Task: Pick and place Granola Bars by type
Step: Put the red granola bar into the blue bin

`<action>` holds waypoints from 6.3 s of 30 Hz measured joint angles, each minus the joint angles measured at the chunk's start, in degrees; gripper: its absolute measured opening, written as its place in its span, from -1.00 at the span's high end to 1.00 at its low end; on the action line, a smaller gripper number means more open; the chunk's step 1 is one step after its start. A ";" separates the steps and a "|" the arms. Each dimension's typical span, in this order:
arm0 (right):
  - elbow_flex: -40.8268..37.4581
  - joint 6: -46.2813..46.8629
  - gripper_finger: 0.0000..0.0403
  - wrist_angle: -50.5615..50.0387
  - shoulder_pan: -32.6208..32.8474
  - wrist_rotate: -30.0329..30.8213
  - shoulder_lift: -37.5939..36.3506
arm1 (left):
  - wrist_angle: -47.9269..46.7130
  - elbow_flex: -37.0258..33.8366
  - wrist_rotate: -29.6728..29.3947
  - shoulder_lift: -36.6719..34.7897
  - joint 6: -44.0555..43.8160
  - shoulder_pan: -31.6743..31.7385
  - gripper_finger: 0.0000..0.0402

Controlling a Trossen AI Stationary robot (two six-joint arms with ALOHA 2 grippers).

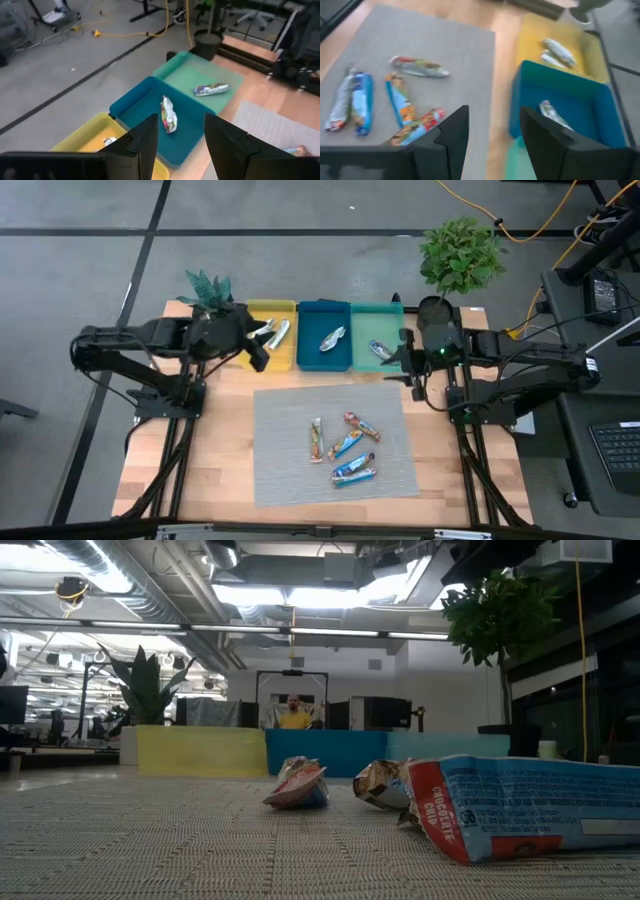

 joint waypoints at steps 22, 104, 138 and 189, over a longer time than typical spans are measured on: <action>0.02 41.26 -0.45 -5.75 16.45 5.87 19.83 | -4.60 0.00 -7.23 -1.45 -1.12 -10.57 0.28; 20.37 31.57 0.86 -21.85 5.90 33.56 12.83 | -11.23 0.00 -8.15 -1.44 -8.45 -10.72 0.32; 18.55 7.22 0.91 -0.57 -22.75 8.10 16.10 | -11.30 0.00 -30.22 -1.43 -0.66 -3.22 0.33; 28.44 7.38 0.89 7.88 -28.06 -3.62 35.84 | -11.31 0.00 -32.45 -1.43 2.30 -1.47 0.36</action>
